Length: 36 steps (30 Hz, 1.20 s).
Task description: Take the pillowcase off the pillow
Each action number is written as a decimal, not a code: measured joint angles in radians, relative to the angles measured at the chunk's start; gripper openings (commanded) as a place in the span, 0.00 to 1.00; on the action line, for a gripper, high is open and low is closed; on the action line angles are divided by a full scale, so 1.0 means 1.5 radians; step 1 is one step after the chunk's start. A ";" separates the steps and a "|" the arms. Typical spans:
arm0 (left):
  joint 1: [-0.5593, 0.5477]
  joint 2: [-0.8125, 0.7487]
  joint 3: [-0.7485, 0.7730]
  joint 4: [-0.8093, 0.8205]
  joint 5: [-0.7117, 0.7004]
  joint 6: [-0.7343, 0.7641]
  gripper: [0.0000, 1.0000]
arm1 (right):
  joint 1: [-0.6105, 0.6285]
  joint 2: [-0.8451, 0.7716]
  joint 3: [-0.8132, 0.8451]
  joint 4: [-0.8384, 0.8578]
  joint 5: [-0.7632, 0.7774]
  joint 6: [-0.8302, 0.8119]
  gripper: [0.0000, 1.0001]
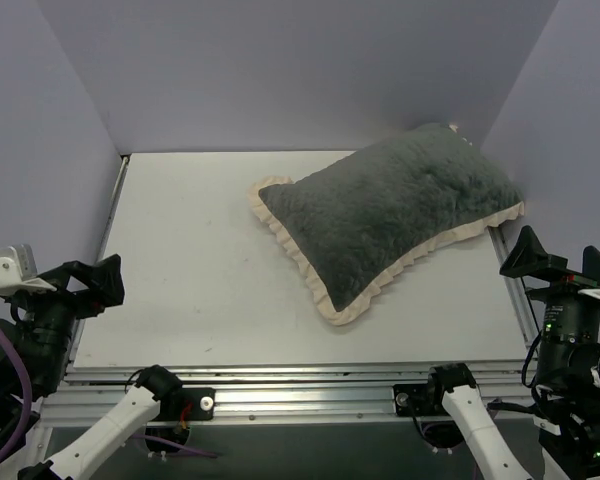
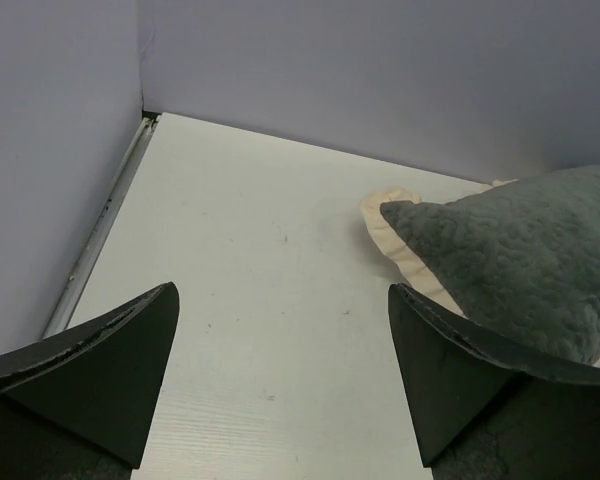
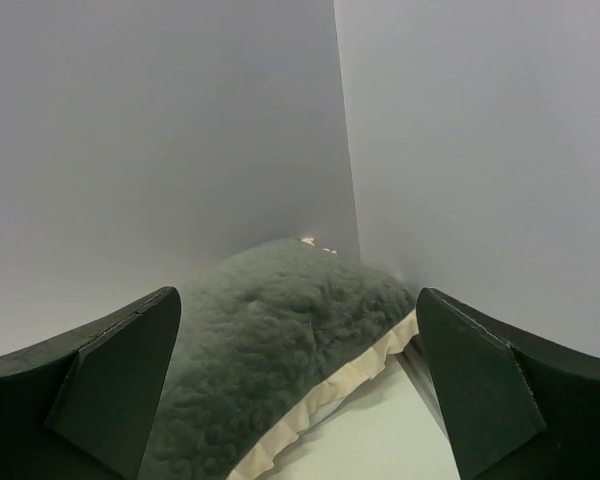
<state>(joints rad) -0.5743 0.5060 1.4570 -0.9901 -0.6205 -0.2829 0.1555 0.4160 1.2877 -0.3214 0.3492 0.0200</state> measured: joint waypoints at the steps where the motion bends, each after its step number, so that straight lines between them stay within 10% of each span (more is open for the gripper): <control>1: 0.000 0.002 -0.001 0.000 0.002 -0.001 0.94 | 0.002 0.000 -0.004 -0.001 0.000 -0.002 1.00; 12: 0.000 0.046 -0.056 0.019 0.043 -0.008 0.94 | 0.002 0.064 -0.017 -0.019 -0.098 0.023 1.00; 22: 0.000 0.168 -0.219 0.165 0.142 -0.018 0.94 | 0.020 0.401 -0.046 -0.059 -0.299 0.097 1.00; 36: 0.117 0.283 -0.347 0.266 0.178 -0.014 0.94 | 0.369 0.756 -0.068 0.077 -0.102 0.109 0.98</control>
<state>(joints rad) -0.3981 0.9306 0.9360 -0.5919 -0.3534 -0.3046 0.7086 1.5501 1.1854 -0.2066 0.1967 0.1841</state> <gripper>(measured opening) 0.939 0.996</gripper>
